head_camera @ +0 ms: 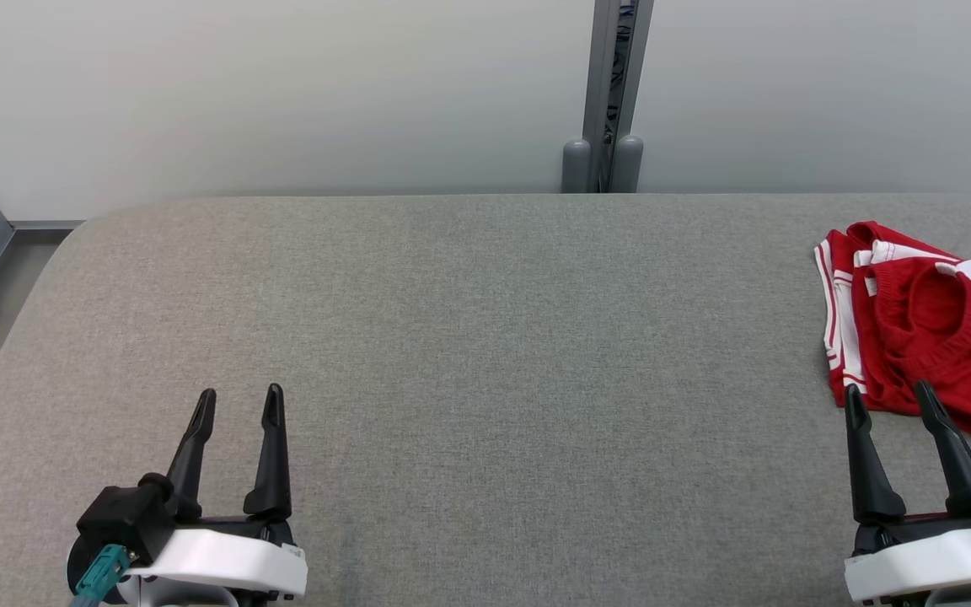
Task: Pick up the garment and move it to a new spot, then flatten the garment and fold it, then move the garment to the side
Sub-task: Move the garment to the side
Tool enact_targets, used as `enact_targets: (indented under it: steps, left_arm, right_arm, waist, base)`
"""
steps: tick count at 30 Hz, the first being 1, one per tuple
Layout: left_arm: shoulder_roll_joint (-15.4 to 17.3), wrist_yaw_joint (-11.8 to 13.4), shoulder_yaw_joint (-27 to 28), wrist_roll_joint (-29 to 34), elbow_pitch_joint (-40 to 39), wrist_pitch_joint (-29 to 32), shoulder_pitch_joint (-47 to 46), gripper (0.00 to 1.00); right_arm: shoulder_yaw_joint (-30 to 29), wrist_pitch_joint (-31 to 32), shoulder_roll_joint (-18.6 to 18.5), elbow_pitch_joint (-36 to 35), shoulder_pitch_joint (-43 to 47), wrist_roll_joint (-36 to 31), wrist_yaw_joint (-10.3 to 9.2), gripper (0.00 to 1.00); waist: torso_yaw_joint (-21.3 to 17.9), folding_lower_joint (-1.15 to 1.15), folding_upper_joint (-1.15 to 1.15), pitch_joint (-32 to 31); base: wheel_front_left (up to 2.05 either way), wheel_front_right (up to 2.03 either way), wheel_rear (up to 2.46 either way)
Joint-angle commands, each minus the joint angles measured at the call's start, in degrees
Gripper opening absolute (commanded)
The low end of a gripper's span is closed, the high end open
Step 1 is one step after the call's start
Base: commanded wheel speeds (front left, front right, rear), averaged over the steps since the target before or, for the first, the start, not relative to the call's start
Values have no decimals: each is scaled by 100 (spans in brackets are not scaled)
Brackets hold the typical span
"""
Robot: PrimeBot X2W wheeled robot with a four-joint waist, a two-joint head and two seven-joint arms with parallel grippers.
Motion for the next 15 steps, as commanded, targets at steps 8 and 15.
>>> enact_targets:
  steps: [8,15]
  left_arm:
    - [-31,-167,60,41,27,-21,0,100]
    - [-53,-241,58,85,73,-21,2,100]
  right_arm:
    - [-31,1,-7,35,-42,10,0,100]
    - [-53,1,3,12,-18,-13,0,100]
  waist:
    - [19,0,0,-3]
    - [17,0,0,-1]
  base:
    - [0,0,0]
    - [0,0,0]
